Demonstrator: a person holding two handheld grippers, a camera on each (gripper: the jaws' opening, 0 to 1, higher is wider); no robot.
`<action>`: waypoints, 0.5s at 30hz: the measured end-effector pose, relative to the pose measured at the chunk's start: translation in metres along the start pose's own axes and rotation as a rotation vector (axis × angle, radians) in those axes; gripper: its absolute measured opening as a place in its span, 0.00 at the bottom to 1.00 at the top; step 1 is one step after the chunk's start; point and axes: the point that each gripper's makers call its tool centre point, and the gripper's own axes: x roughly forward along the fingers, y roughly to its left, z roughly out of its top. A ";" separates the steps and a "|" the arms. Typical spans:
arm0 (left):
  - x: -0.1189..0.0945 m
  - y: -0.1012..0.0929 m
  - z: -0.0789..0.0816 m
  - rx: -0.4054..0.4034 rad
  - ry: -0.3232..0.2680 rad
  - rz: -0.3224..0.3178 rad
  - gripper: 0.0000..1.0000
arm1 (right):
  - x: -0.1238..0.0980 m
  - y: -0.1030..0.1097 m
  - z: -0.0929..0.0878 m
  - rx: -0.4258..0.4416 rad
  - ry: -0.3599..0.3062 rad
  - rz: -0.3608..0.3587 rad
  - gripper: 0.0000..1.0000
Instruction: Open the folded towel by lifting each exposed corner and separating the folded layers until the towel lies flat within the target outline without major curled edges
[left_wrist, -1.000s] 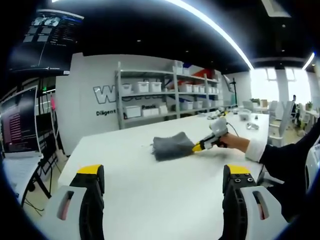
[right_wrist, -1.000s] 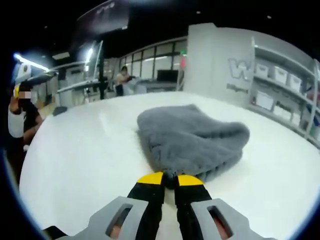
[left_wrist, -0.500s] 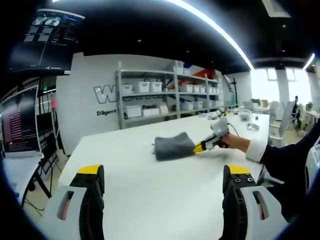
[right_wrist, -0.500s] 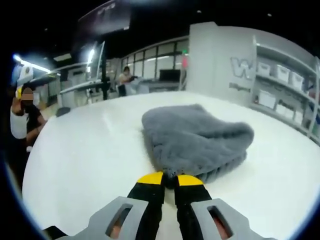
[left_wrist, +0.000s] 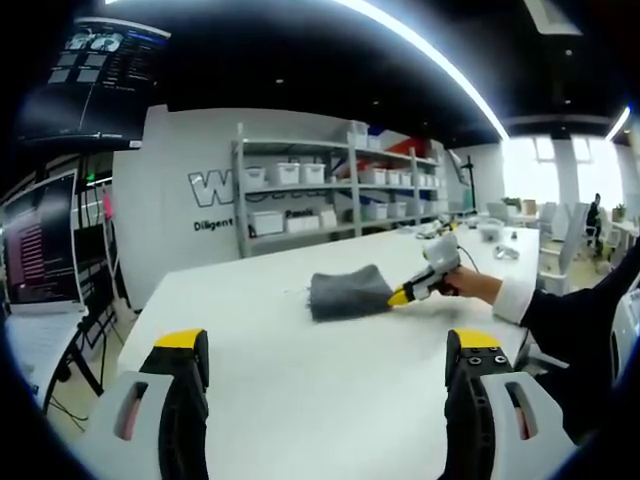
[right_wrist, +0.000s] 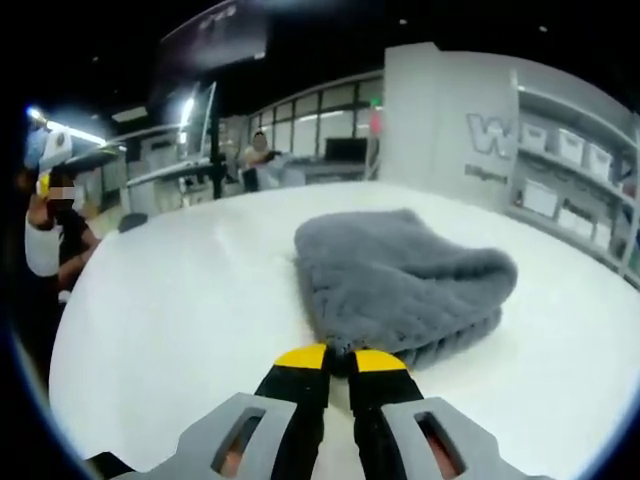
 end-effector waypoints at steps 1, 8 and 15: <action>0.000 0.000 0.000 0.000 0.000 -0.001 0.97 | 0.000 0.002 0.000 0.002 0.001 0.005 0.03; 0.000 -0.001 0.000 0.000 0.002 0.000 0.97 | -0.002 0.011 0.000 0.007 0.003 0.030 0.03; 0.001 -0.001 -0.001 0.001 0.005 -0.001 0.97 | -0.002 0.017 0.000 -0.003 0.008 0.045 0.03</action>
